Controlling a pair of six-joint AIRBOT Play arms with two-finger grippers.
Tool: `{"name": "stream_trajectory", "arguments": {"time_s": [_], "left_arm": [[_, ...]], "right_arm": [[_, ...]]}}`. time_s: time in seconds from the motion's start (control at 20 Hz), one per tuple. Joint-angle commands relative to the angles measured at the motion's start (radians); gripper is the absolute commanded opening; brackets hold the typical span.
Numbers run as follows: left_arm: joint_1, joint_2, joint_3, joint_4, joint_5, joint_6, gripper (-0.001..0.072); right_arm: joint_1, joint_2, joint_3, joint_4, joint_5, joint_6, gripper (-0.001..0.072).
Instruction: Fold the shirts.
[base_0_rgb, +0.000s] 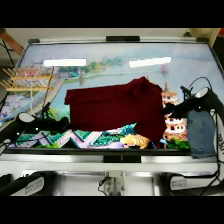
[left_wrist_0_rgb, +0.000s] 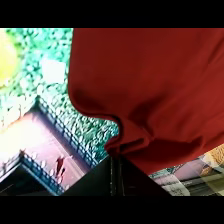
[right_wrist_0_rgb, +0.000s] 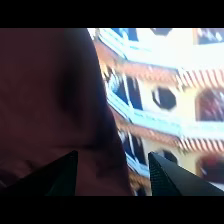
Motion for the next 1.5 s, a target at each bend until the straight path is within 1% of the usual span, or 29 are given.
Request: {"name": "stream_trajectory", "arguments": {"time_s": [0.0,0.05,0.1,0.15,0.2,0.25,0.35,0.4,0.5,0.55,0.6,0.7,0.8,0.85,0.9,1.0,1.05,1.1,1.15,1.25,1.3,1.45], "left_arm": [[0.001,0.010,0.013,-0.003,0.001,0.001,0.0034],[0.001,0.010,0.020,-0.003,0.001,-0.002,0.0034],[0.001,0.010,0.034,-0.003,0.001,-0.002,0.0034],[0.001,0.010,0.053,-0.004,0.001,-0.002,0.0034],[0.001,0.010,0.080,-0.003,-0.004,-0.002,0.0034],[0.002,0.010,0.114,-0.003,-0.021,-0.001,0.0033],[0.015,0.012,0.239,0.021,-0.105,0.003,0.0031],[0.025,0.022,0.343,0.069,-0.164,0.002,0.0030],[0.043,0.069,0.630,0.203,-0.265,-0.019,0.0029],[0.048,0.102,0.796,0.267,-0.286,-0.042,0.0029],[0.053,0.142,0.984,0.318,-0.281,-0.070,0.0031],[0.052,0.215,1.314,0.354,-0.219,-0.106,0.0032],[0.052,0.290,1.532,0.354,-0.148,-0.172,0.0032],[0.052,0.338,1.572,0.354,-0.118,-0.204,0.0032],[0.053,0.394,1.570,0.356,-0.106,-0.212,0.0031],[0.053,0.497,1.530,0.405,-0.135,-0.217,0.0031],[0.053,0.540,1.496,0.476,-0.162,-0.261,0.0031],[0.053,0.567,1.462,0.552,-0.198,-0.323,0.0032],[0.052,0.582,1.430,0.615,-0.245,-0.360,0.0032],[0.052,0.578,1.363,0.668,-0.340,-0.354,0.0033],[0.052,0.567,1.321,0.668,-0.360,-0.353,0.0033],[0.052,0.522,1.148,0.663,-0.372,-0.274,0.0034]], "right_arm": [[0.000,-0.047,-0.012,0.085,-0.102,-0.042,0.0542],[0.006,-0.050,-0.011,0.087,-0.106,-0.043,0.0422],[0.018,-0.049,-0.011,0.081,-0.103,-0.053,0.0330],[0.034,-0.049,-0.011,0.081,-0.090,-0.074,0.0301],[0.059,-0.048,-0.011,0.080,-0.072,-0.106,0.0121],[0.082,-0.044,0.000,0.076,-0.048,-0.123,0.0072],[0.120,0.003,0.067,0.066,0.001,-0.156,0.0072],[0.131,0.056,0.129,0.050,0.008,-0.157,0.0072],[0.127,0.196,0.306,0.039,0.003,-0.153,0.0071],[0.119,0.275,0.409,0.032,-0.009,-0.145,0.0072],[0.110,0.362,0.516,0.032,-0.043,-0.144,0.0072],[0.108,0.537,0.672,0.016,-0.144,-0.145,0.0072],[0.108,0.711,0.732,0.021,-0.230,-0.144,0.0072],[0.108,0.790,0.733,0.021,-0.242,-0.143,0.0072],[0.108,0.863,0.733,0.013,-0.232,-0.134,0.0072],[0.108,0.963,0.733,-0.049,-0.185,-0.066,0.0072],[0.108,0.993,0.733,-0.094,-0.154,-0.024,0.0072],[0.108,1.013,0.733,-0.142,-0.112,0.014,0.0072],[0.108,1.017,0.733,-0.172,-0.067,0.032,0.0072],[0.108,0.995,0.733,-0.182,0.049,0.037,0.0072],[0.108,0.968,0.733,-0.182,0.122,0.037,0.0072],[0.108,0.838,0.708,-0.186,0.355,0.042,0.0072]]}}
